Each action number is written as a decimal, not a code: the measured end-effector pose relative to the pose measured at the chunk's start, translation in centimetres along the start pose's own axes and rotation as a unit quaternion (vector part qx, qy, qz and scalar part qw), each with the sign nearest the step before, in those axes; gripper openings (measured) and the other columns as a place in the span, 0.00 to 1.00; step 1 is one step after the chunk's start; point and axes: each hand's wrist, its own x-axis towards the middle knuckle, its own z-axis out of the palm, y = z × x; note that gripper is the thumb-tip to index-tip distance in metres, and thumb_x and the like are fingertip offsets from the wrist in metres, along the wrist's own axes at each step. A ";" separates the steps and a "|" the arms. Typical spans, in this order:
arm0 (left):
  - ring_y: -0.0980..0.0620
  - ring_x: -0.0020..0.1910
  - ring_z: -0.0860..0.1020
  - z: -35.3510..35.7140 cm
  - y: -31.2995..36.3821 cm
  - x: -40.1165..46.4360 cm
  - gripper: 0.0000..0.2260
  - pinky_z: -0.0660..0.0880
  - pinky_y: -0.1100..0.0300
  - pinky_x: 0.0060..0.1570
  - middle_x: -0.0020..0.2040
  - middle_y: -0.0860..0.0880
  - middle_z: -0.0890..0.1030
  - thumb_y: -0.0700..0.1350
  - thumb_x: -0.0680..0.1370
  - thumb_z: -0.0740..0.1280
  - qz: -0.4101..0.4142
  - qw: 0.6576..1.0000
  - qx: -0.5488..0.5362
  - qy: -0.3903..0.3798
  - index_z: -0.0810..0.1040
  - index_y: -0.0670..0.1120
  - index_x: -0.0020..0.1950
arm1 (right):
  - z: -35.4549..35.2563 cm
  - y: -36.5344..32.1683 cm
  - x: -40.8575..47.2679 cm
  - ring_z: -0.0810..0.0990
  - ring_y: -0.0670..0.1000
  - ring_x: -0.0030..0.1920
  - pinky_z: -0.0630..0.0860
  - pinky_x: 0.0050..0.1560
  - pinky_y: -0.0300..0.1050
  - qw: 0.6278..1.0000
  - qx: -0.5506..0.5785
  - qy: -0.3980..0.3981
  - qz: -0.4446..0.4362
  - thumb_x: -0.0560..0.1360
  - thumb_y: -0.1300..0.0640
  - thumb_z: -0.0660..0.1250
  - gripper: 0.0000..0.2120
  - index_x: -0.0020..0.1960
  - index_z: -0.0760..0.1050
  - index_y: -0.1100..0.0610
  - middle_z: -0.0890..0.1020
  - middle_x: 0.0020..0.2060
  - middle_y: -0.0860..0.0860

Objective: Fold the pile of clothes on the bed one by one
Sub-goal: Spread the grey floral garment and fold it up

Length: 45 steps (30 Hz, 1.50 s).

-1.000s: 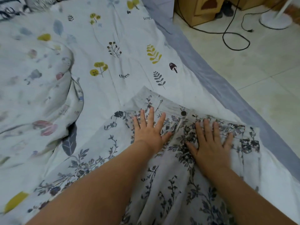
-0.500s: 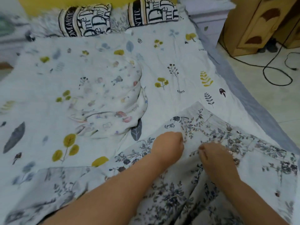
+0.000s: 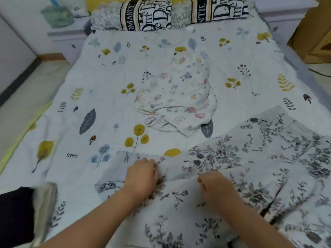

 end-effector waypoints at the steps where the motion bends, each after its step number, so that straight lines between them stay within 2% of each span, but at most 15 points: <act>1: 0.46 0.54 0.73 0.4 -1.9 -0.7 0.14 0.69 0.55 0.49 0.54 0.47 0.74 0.54 0.79 0.56 -0.020 1.000 0.021 -0.013 0.72 0.47 0.56 | 0.4 -1.1 0.3 0.75 0.52 0.51 0.74 0.49 0.43 1.000 -0.018 0.011 -0.006 0.75 0.61 0.61 0.09 0.54 0.75 0.55 0.79 0.49 0.52; 5: 0.48 0.57 0.72 2.6 -6.6 -2.8 0.24 0.68 0.55 0.54 0.58 0.49 0.73 0.66 0.74 0.57 -0.035 0.992 0.068 -0.101 0.69 0.50 0.61 | 2.9 -4.4 2.7 0.79 0.53 0.35 0.77 0.31 0.44 0.998 -0.033 0.044 -0.040 0.53 0.65 0.79 0.20 0.43 0.79 0.56 0.79 0.36 0.51; 8: 0.47 0.57 0.72 3.7 -7.4 -3.3 0.15 0.65 0.57 0.53 0.57 0.49 0.74 0.54 0.76 0.59 0.012 0.995 0.081 -0.053 0.70 0.49 0.60 | 4.1 -6.6 4.9 0.82 0.56 0.34 0.78 0.28 0.48 0.995 -0.059 0.069 -0.052 0.45 0.64 0.81 0.33 0.51 0.81 0.58 0.82 0.39 0.57; 11: 0.48 0.42 0.78 3.4 -8.0 -3.1 0.09 0.67 0.58 0.40 0.42 0.49 0.79 0.39 0.70 0.61 0.070 0.997 0.016 0.030 0.76 0.48 0.46 | 4.3 -9.7 6.4 0.74 0.64 0.62 0.75 0.54 0.61 0.994 -0.091 0.016 -0.057 0.59 0.60 0.79 0.39 0.68 0.71 0.52 0.73 0.64 0.64; 13: 0.49 0.26 0.75 2.9 -8.8 -3.0 0.08 0.67 0.60 0.26 0.28 0.50 0.75 0.36 0.59 0.63 0.114 0.989 -0.042 0.083 0.74 0.47 0.34 | 3.8 -11.1 7.3 0.51 0.58 0.75 0.47 0.70 0.67 0.992 -0.087 -0.055 -0.076 0.76 0.56 0.64 0.23 0.70 0.65 0.49 0.58 0.74 0.57; 15: 0.48 0.25 0.72 2.5 -9.9 -3.0 0.11 0.67 0.61 0.24 0.27 0.50 0.74 0.33 0.56 0.67 0.131 0.981 -0.048 0.131 0.73 0.46 0.33 | 2.6 -11.8 7.7 0.64 0.54 0.69 0.40 0.71 0.67 0.992 -0.050 -0.074 -0.094 0.79 0.57 0.56 0.08 0.55 0.71 0.50 0.75 0.59 0.52; 17: 0.47 0.29 0.74 1.9 -11.2 -2.7 0.13 0.70 0.59 0.29 0.31 0.50 0.77 0.32 0.58 0.68 0.086 0.982 -0.068 0.154 0.76 0.46 0.38 | 0.8 -11.4 7.7 0.75 0.55 0.45 0.62 0.66 0.57 0.991 0.099 -0.003 -0.093 0.77 0.62 0.57 0.07 0.43 0.69 0.53 0.76 0.35 0.49; 18: 0.46 0.32 0.75 1.8 -11.9 -2.5 0.13 0.71 0.57 0.31 0.33 0.50 0.78 0.33 0.61 0.68 0.044 0.983 -0.082 0.156 0.77 0.46 0.40 | -0.6 -11.2 7.7 0.74 0.55 0.38 0.70 0.52 0.52 0.980 0.178 0.034 -0.082 0.75 0.64 0.59 0.08 0.40 0.70 0.54 0.75 0.31 0.51; 20: 0.44 0.38 0.76 1.7 -13.1 -2.1 0.10 0.71 0.55 0.36 0.39 0.49 0.80 0.36 0.65 0.68 -0.053 0.980 -0.115 0.155 0.78 0.47 0.44 | -3.7 -10.7 7.7 0.71 0.51 0.31 0.69 0.35 0.47 0.955 0.279 0.080 -0.056 0.73 0.65 0.63 0.10 0.36 0.72 0.54 0.75 0.27 0.51; 23: 0.44 0.45 0.76 0.7 -13.8 -1.1 0.12 0.70 0.54 0.42 0.43 0.48 0.80 0.44 0.67 0.61 -0.143 0.953 -0.224 0.147 0.78 0.43 0.46 | -8.2 -10.1 7.1 0.66 0.45 0.25 0.64 0.28 0.41 0.941 0.326 0.071 -0.059 0.72 0.65 0.66 0.10 0.34 0.74 0.53 0.72 0.23 0.47; 28: 0.50 0.37 0.75 -6.0 -14.8 -0.1 0.15 0.68 0.72 0.32 0.41 0.47 0.79 0.28 0.71 0.61 -0.110 0.916 -0.347 0.170 0.73 0.49 0.43 | -11.6 -8.5 5.6 0.67 0.50 0.26 0.63 0.31 0.42 0.959 0.274 0.051 -0.041 0.72 0.60 0.69 0.11 0.32 0.75 0.52 0.74 0.26 0.50; 34: 0.48 0.24 0.76 -18.7 -17.5 -2.1 0.12 0.71 0.67 0.24 0.27 0.42 0.78 0.42 0.51 0.66 -0.011 0.903 -0.429 -0.015 0.80 0.45 0.33 | -14.4 -7.7 5.8 0.67 0.41 0.20 0.63 0.23 0.29 0.925 0.381 0.007 0.013 0.73 0.60 0.69 0.12 0.30 0.77 0.56 0.72 0.19 0.45; 37: 0.42 0.30 0.77 -21.8 -19.8 -0.6 0.16 0.75 0.55 0.34 0.31 0.36 0.79 0.43 0.49 0.71 -0.065 0.918 -0.371 -0.126 0.82 0.43 0.36 | -15.2 -7.6 7.3 0.71 0.42 0.21 0.66 0.22 0.29 0.888 0.455 -0.027 0.054 0.72 0.60 0.68 0.10 0.32 0.79 0.57 0.76 0.21 0.47; 42: 0.43 0.46 0.77 -15.8 -20.2 4.2 0.09 0.65 0.57 0.41 0.48 0.40 0.81 0.37 0.70 0.67 -0.090 0.992 0.029 0.082 0.81 0.43 0.49 | -10.8 -7.3 12.1 0.72 0.47 0.29 0.67 0.30 0.38 0.951 0.292 0.076 0.070 0.74 0.57 0.68 0.09 0.37 0.76 0.59 0.75 0.28 0.52; 45: 0.40 0.57 0.74 -10.3 -21.0 6.1 0.17 0.69 0.52 0.53 0.57 0.42 0.78 0.41 0.73 0.66 -0.097 0.983 0.102 0.118 0.75 0.46 0.61 | -6.7 -7.2 14.9 0.74 0.58 0.55 0.71 0.52 0.49 0.982 0.121 0.113 0.092 0.76 0.55 0.63 0.14 0.60 0.74 0.56 0.78 0.56 0.57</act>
